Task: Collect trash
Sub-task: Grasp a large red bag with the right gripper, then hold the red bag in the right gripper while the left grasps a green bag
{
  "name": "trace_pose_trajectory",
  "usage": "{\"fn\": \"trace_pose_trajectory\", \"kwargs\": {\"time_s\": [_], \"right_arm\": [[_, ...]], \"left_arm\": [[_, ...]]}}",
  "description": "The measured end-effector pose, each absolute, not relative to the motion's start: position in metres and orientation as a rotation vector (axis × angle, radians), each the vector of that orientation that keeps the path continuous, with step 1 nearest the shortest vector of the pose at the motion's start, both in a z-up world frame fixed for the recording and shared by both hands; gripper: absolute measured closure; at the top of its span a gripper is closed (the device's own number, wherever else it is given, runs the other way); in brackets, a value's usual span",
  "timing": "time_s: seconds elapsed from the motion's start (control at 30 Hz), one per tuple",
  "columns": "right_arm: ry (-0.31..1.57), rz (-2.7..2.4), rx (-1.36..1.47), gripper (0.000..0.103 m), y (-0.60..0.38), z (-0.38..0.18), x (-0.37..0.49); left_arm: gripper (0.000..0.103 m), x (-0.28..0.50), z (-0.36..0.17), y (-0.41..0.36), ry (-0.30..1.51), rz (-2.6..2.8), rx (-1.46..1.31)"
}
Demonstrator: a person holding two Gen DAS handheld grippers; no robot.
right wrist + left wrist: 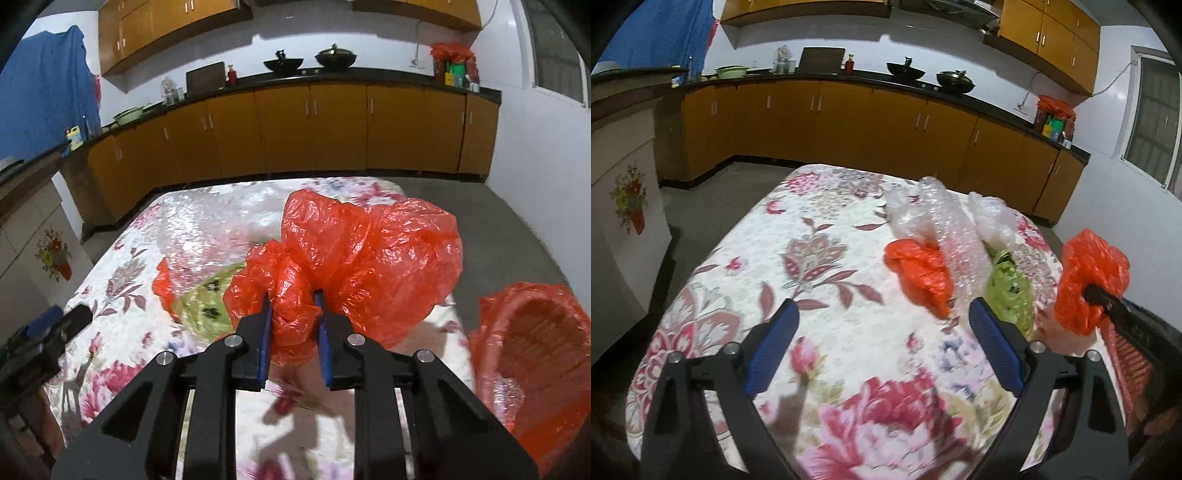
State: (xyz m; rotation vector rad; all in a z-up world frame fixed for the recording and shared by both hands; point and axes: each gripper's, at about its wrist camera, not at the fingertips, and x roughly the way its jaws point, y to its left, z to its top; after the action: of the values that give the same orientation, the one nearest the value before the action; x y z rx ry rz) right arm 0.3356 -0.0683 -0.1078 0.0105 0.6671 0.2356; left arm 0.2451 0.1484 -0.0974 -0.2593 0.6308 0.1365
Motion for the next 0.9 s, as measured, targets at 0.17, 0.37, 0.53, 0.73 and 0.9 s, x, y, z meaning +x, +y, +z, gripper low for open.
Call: {"fn": "trace_pose_trajectory", "kwargs": {"time_s": [0.17, 0.37, 0.53, 0.73, 0.9], "right_arm": [[0.662, 0.187, 0.026, 0.082, -0.093, -0.107, 0.333], [0.682, 0.156, 0.038, 0.082, -0.113, -0.115, 0.333], [0.701, 0.144, 0.047, 0.082, -0.122, -0.123, 0.334], [0.704, 0.143, 0.049, 0.082, -0.127, -0.128, 0.333], [0.7, 0.14, 0.053, 0.082, -0.131, -0.127, 0.33]], "left_arm": [[0.029, 0.269, -0.098, 0.127, 0.65, 0.072, -0.255], [0.042, 0.303, -0.11, 0.089, 0.72, -0.018, -0.201], [0.049, 0.324, -0.128, 0.075, 0.8, -0.038, -0.214], [0.078, 0.335, -0.139, 0.066, 0.852, -0.068, -0.218], [0.099, 0.329, -0.137, 0.061, 0.832, -0.097, -0.204]]}}
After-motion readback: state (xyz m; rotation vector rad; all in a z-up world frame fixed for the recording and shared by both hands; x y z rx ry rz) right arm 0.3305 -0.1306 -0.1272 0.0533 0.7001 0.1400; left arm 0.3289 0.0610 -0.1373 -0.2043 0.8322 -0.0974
